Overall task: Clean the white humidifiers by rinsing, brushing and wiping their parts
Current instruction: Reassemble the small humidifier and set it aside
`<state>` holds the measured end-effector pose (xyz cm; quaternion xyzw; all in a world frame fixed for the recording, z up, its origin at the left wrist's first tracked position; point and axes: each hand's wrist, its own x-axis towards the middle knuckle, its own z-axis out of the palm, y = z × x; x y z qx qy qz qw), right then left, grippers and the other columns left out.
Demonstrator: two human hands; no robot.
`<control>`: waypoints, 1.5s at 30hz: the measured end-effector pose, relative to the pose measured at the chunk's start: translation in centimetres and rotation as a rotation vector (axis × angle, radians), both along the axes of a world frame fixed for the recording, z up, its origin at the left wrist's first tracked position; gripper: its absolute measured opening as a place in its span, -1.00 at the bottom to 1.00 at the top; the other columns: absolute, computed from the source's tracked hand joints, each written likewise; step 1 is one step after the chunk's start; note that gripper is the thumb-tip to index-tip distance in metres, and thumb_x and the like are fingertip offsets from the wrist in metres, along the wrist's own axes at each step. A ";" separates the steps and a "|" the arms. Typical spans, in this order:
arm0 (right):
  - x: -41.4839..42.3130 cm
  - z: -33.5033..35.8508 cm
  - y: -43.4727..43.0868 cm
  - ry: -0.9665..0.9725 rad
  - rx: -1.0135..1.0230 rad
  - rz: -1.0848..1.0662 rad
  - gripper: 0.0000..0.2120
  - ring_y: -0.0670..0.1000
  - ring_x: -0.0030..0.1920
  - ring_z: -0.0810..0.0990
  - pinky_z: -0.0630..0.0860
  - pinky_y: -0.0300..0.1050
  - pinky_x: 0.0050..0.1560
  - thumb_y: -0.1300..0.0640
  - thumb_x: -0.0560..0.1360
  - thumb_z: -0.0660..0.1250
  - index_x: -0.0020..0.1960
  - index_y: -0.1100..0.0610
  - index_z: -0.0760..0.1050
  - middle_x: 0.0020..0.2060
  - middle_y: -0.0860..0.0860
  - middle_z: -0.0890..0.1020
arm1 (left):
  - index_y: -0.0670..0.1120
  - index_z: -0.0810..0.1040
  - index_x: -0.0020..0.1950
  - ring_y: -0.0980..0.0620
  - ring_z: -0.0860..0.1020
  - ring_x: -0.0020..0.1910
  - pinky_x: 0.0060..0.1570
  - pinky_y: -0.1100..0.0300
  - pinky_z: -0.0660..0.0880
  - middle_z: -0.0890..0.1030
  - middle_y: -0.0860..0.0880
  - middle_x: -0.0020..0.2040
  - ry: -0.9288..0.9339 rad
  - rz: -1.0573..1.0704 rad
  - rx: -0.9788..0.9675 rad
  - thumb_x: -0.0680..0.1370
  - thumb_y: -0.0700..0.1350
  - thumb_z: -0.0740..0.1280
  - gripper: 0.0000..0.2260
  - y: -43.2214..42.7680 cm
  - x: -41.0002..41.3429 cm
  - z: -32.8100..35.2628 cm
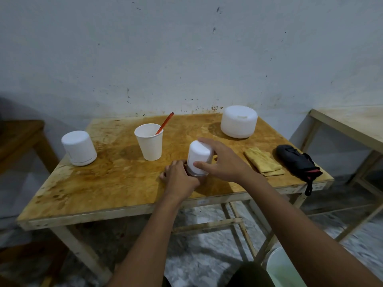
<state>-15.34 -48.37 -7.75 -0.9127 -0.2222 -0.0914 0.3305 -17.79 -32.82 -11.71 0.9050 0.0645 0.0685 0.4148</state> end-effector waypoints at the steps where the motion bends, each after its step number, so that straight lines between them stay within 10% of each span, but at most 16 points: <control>1: 0.0 -0.1 0.1 -0.004 0.002 0.003 -0.29 -0.02 0.40 0.34 0.39 -0.04 0.33 -0.12 0.47 0.44 0.53 -0.04 0.23 0.46 -0.04 0.36 | 0.01 0.41 0.35 -0.06 0.29 0.36 0.44 -0.13 0.14 0.44 0.01 0.31 -0.001 -0.002 0.003 0.43 0.07 0.48 -0.46 0.0 0.0 0.0; 22: 0.0 -1.7 0.3 -0.043 0.075 -0.013 -0.29 -0.05 0.29 0.44 0.50 0.00 0.22 -0.12 0.43 0.48 0.50 -0.10 0.29 0.38 -0.08 0.44 | 0.03 0.39 0.37 -0.04 0.28 0.38 0.42 -0.07 0.09 0.43 0.03 0.30 -0.001 -0.026 0.001 0.42 0.02 0.44 -0.46 0.2 -0.2 0.2; 28: 0.0 -1.7 0.1 0.175 0.205 -0.074 0.00 -0.01 0.29 0.45 0.49 0.00 0.24 -0.15 0.38 0.52 0.59 -0.10 -0.06 0.37 -0.04 0.42 | 0.03 0.40 0.39 -0.05 0.29 0.39 0.44 -0.08 0.08 0.45 0.02 0.32 0.000 -0.023 0.006 0.47 0.06 0.43 -0.48 0.2 -0.3 0.4; 39: 1.6 -1.5 -0.2 0.252 0.200 -0.022 -0.26 -0.04 0.17 0.52 0.59 0.02 0.09 -0.20 0.33 0.53 0.41 -0.03 0.35 0.23 -0.09 0.52 | 0.02 0.45 0.35 -0.06 0.34 0.35 0.42 -0.08 0.15 0.50 0.00 0.29 0.009 0.022 0.050 0.46 0.06 0.43 -0.53 -0.1 0.2 0.5; 45: 4.0 -1.0 -2.0 0.195 0.372 -0.133 -0.26 -0.05 0.13 0.57 0.62 -0.05 -0.01 -0.20 0.30 0.52 0.40 -0.01 0.39 0.19 -0.09 0.58 | 0.08 0.20 0.54 -0.10 0.12 0.52 0.46 -0.14 0.02 0.22 -0.01 0.53 0.026 -0.085 0.227 0.41 0.36 0.37 -0.20 0.0 2.3 1.3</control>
